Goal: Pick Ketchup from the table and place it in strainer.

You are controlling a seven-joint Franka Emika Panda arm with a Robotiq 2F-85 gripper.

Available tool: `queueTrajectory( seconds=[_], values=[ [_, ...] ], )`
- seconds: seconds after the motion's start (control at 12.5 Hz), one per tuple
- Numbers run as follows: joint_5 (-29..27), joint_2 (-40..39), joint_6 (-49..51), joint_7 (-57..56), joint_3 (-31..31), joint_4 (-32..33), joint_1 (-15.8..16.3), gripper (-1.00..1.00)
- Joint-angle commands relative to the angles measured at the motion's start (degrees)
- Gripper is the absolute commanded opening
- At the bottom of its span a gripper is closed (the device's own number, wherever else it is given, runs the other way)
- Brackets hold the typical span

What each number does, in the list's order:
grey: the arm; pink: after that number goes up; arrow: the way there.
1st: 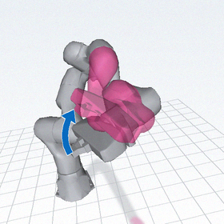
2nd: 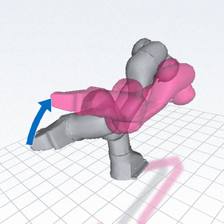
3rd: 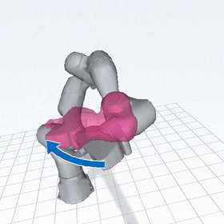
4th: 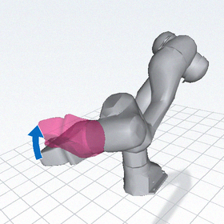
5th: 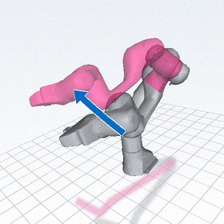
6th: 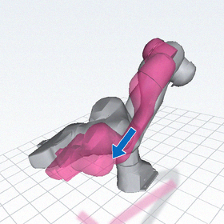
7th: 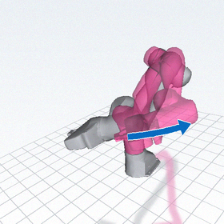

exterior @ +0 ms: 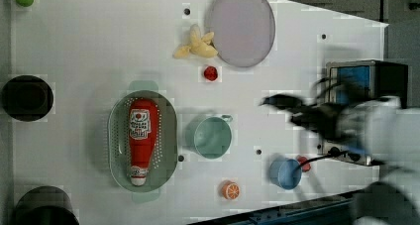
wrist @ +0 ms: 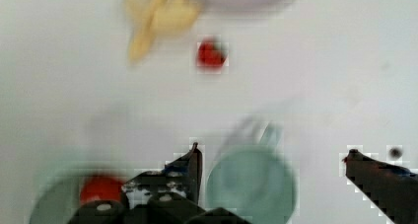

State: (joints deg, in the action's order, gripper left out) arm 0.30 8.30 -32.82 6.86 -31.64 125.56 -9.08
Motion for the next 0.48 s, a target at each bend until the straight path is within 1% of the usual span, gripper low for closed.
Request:
queueTrajectory(
  seconds=[0.08, 0.24, 0.48],
  values=[
    [-0.06, 4.13, 6.19, 2.28, 9.09, -1.40, -4.77, 1.00],
    [-0.31, 6.57, 11.24, 2.22, 14.48, -3.16, -4.75, 1.00],
    [-1.57, 7.16, 18.55, 2.15, 18.40, -8.11, -4.74, 1.00]
  ],
)
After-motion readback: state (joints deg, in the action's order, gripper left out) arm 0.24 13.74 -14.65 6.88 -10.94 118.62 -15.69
